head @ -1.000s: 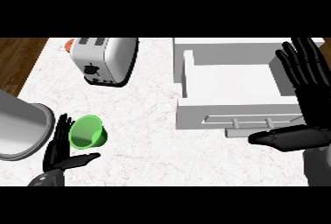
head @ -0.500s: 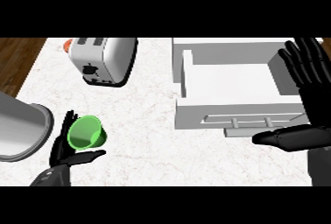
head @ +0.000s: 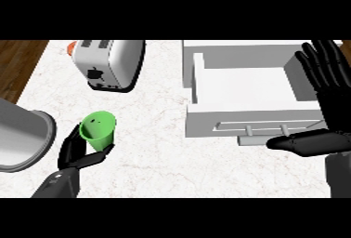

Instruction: Pick up the cup, place it into the drawer and close the drawer

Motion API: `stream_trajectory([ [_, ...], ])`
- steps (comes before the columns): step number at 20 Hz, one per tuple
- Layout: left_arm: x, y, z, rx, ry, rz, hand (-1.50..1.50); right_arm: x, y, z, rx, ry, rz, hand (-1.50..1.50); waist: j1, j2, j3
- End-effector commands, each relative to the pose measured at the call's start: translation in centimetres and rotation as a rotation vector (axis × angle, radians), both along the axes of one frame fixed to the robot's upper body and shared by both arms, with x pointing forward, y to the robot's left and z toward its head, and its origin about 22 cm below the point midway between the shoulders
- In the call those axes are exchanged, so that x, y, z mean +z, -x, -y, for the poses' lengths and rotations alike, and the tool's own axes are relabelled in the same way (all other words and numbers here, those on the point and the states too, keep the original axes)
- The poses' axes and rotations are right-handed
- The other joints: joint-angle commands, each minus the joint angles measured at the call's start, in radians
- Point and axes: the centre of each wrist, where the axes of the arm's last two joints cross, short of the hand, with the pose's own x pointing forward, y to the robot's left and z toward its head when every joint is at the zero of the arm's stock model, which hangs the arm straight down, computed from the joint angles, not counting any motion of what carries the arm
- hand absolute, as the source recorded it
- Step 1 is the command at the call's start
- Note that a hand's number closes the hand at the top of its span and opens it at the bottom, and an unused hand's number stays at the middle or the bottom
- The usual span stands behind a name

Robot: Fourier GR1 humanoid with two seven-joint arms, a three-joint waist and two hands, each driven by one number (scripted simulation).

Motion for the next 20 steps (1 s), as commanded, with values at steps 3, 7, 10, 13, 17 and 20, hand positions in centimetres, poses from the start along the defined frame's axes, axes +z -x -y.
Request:
stream_trajectory([
  [3, -0.3, 0.1, 1.2, 0.149, -0.199, 0.194, 1.50, -0.4, -0.1, 0.0, -0.010, 0.005, 0.002, -1.50, 0.004, 0.001, 0.001],
  [7, 1.4, -2.5, 1.6, 0.218, -0.188, 0.245, 1.50, -0.2, 0.8, -0.9, 0.019, -0.007, 0.002, -1.50, -0.003, -0.002, 0.001],
  [10, -0.1, -1.6, 4.8, 0.247, -0.185, 0.257, 1.50, -0.1, 0.1, 1.0, 0.004, -0.016, -0.007, -1.50, 0.003, -0.002, 0.002],
  [13, 1.9, -3.6, 3.6, 0.121, 0.003, 0.350, 1.50, 1.2, 0.2, 1.2, -0.001, -0.001, -0.004, -1.50, 0.010, -0.007, 0.002],
  [17, 4.5, -6.8, 4.8, -0.026, 0.046, 0.404, 1.50, 0.8, 0.2, 0.1, -0.012, -0.005, -0.014, -1.50, 0.006, -0.008, 0.002],
  [20, 8.0, -10.2, 7.0, -0.111, 0.021, 0.416, 1.50, 0.8, -0.3, 1.8, -0.039, -0.004, 0.006, -1.50, 0.023, -0.013, 0.005],
])
